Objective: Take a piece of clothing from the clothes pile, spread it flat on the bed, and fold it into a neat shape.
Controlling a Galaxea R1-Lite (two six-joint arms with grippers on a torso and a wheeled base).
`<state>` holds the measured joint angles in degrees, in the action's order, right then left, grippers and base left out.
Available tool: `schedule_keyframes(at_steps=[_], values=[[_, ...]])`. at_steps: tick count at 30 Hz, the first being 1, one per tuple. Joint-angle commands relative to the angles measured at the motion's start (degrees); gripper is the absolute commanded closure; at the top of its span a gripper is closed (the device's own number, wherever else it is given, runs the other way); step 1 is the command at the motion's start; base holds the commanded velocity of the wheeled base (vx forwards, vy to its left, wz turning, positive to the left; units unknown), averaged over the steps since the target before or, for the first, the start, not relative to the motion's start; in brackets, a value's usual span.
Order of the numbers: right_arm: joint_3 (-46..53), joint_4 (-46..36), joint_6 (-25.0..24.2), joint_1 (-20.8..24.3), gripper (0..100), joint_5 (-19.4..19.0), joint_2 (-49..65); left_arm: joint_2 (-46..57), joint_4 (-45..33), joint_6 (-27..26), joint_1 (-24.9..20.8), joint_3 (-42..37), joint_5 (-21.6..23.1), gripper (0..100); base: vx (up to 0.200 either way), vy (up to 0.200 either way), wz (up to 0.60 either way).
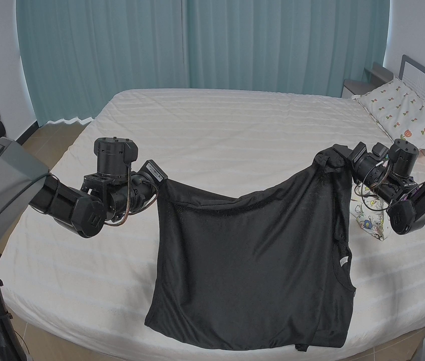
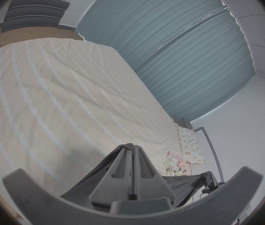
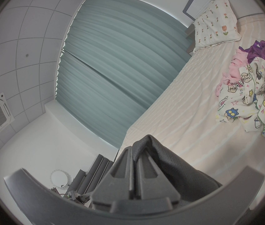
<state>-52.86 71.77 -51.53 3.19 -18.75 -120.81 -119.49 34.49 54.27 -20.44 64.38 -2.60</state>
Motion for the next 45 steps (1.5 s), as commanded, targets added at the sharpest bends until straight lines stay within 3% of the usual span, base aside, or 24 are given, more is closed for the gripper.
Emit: schedule_keyframes(at_steps=[1, 3, 4, 9, 13, 17, 19, 26, 34, 45], values=[[-2.07, 0.04, 0.11, 0.41, 100, 1.00, -4.17, -5.31, 0.05, 0.13, 0.93, 3.03, -0.04, 100, 0.000, 0.000, 0.00], [-2.95, 0.04, 0.20, 0.59, 100, 1.70, -4.96, -6.72, 0.05, 0.13, 1.02, 4.44, -0.22, 100, 0.000, 0.000, 0.00], [-4.09, -0.14, 0.20, 0.94, 0, 2.14, -5.84, -8.04, -0.12, 0.22, 1.37, 6.29, -0.22, 0, 0.000, 0.000, 0.00], [-9.19, -0.22, 0.73, 1.82, 0, 6.27, -10.41, -11.90, 0.05, 0.13, 2.95, 11.38, -0.83, 0, 0.000, 0.000, 0.00], [-12.88, -0.31, 3.89, 1.82, 0, 9.96, -15.25, -16.21, 0.05, -0.13, 4.01, 16.13, -4.79, 0, 0.000, 0.000, 0.00], [-15.70, -0.57, 6.71, 1.90, 0, 13.92, -19.82, -18.41, -0.30, -0.40, 5.59, 19.64, -5.49, 0, 0.000, 0.000, 0.00], [-15.52, -0.57, 6.88, 1.90, 0, 14.09, -19.82, -18.50, -0.30, -0.48, 5.68, 19.73, -5.49, 0, 0.000, 0.000, 0.00], [-10.51, -2.07, 8.29, 1.73, 0, 13.92, -18.94, -19.20, -0.47, -9.71, 8.05, 23.51, -2.59, 0, 0.000, 0.000, 0.00], [-6.20, -1.54, 8.81, 1.02, 0, 12.95, -17.97, -22.36, -6.36, -10.15, 10.07, 34.59, -3.82, 0, 0.000, 0.000, 0.00], [-3.13, -1.45, 8.99, 0.94, 0, 11.28, -16.83, -24.65, -13.74, -11.91, 10.16, 36.96, -3.82, 0, 0.000, 0.000, 0.00]])
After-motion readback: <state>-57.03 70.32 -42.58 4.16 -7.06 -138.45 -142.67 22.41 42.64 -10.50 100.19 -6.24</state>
